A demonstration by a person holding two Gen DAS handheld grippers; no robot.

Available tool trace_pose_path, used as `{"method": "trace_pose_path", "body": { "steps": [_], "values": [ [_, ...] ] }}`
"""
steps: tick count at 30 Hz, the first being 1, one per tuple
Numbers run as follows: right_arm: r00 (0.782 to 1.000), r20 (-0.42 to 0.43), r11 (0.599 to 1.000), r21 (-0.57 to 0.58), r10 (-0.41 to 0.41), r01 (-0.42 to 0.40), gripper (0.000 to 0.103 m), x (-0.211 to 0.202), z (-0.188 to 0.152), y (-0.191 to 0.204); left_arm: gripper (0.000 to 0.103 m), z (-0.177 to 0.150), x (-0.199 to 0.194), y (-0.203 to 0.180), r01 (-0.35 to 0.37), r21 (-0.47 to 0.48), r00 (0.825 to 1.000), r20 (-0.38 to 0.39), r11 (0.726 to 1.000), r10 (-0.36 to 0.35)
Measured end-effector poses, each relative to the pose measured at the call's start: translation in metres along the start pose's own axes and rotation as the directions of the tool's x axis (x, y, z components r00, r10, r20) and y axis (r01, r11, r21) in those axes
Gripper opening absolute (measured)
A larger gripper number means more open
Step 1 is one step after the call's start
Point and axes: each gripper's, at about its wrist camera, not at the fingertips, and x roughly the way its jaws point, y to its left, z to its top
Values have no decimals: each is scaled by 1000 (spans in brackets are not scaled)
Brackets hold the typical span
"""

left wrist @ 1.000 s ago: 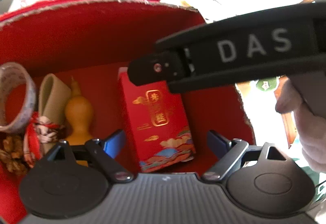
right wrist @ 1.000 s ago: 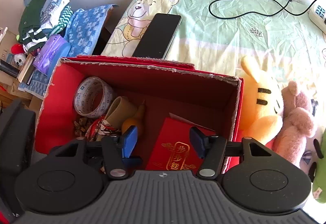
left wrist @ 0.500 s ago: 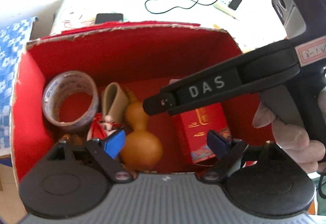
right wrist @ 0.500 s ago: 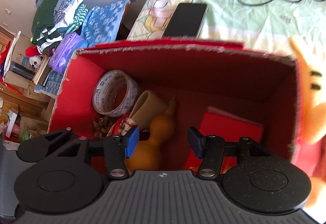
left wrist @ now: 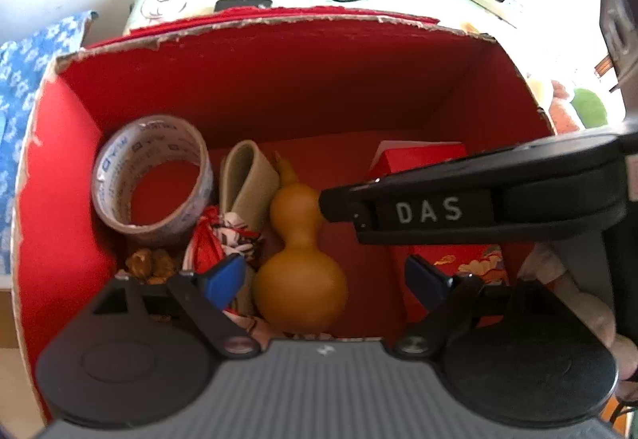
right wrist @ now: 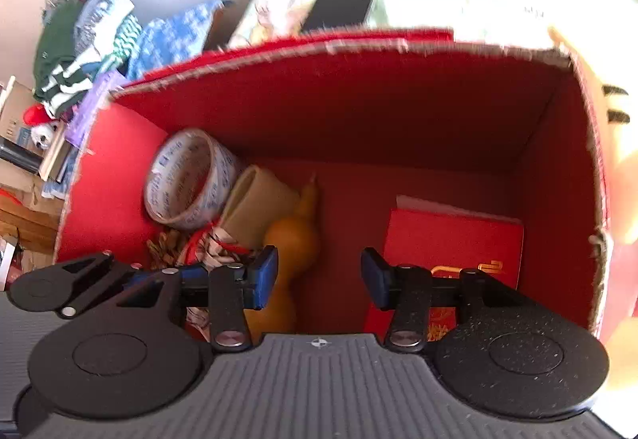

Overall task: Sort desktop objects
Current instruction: 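Open the right tool to release the carton in the box corner, then raise the open right tool up out of the box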

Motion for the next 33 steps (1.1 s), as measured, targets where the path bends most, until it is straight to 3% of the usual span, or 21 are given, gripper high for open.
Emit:
{"method": "trace_pose_path", "body": {
  "steps": [18, 33],
  "values": [
    [996, 59, 987, 137, 73, -80, 50, -3, -10, -20, 88, 8, 1, -8, -167, 11, 986, -2, 986, 167],
    [995, 79, 988, 132, 64, -74, 49, -3, -11, -18, 91, 15, 8, -8, -166, 46, 985, -32, 985, 167]
  ]
}}
